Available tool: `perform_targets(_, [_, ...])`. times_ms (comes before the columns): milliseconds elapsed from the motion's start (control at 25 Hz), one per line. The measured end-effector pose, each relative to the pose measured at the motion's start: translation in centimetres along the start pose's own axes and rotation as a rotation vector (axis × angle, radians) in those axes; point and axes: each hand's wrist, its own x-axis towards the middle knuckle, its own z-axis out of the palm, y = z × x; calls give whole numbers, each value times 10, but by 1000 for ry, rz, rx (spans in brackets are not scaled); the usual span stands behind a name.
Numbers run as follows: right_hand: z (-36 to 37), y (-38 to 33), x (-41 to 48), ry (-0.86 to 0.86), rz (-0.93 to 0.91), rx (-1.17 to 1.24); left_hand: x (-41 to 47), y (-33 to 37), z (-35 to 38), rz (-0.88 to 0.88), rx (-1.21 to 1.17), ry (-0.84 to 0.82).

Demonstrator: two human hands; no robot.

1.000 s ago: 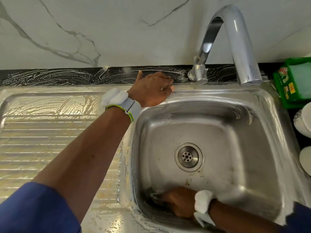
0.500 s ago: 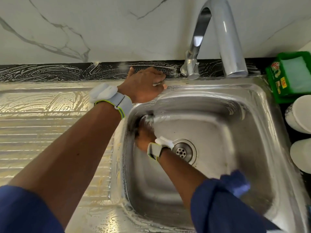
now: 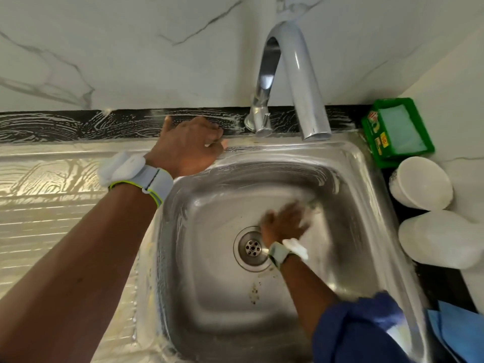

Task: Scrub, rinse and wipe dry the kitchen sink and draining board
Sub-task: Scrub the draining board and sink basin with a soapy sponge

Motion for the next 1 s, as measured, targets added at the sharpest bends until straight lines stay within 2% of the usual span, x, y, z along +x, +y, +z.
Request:
perform_targets(120, [6, -29, 7, -32, -692, -242, -1, 0, 5, 4, 30, -13])
perform_targets(160, [-4, -26, 17, 14, -821, -390, -1, 0, 4, -3, 43, -20])
perform_targets(200, [-16, -16, 23, 42, -854, -558, 0, 2, 3, -6, 55, -22])
perform_targets(240, [-20, 1, 30, 51, -801, -679, 0, 4, 2, -8, 67, -26])
perform_targets(320, [-31, 41, 32, 22, -535, -817, -1, 6, -1, -11, 77, -33])
perform_targets(400, [-35, 68, 11, -26, -261, -869, -1, 8, -5, -29, 69, -42])
perform_targets(440, [-30, 74, -8, -71, -203, -898, -2, 9, -5, -35, 60, -48])
perform_targets(520, [-20, 80, -46, -219, -268, -905, -5, 10, -4, -27, 43, -45])
perform_targets(600, [-31, 78, -72, -547, -319, -743, -6, 10, -3, -15, 44, -34])
perform_targets(640, [-46, 76, -70, -632, -327, -755, -6, 9, -3, -18, 44, -35])
perform_targets(680, [-56, 80, -66, -614, -392, -837, -6, 10, -4, -16, 46, -40])
perform_targets(720, [-67, 80, -55, -504, -457, -882, -7, 10, -4, -16, 52, -44])
perform_targets(800, [-89, 73, -22, -182, -578, -916, -6, 8, -4, -13, 73, -45])
perform_targets(920, [-104, 56, 14, -12, -573, -864, -3, 7, -2, 10, 109, -53])
perform_targets(1000, [-97, 43, 21, -8, -534, -742, -1, 4, -2, 17, 102, -48])
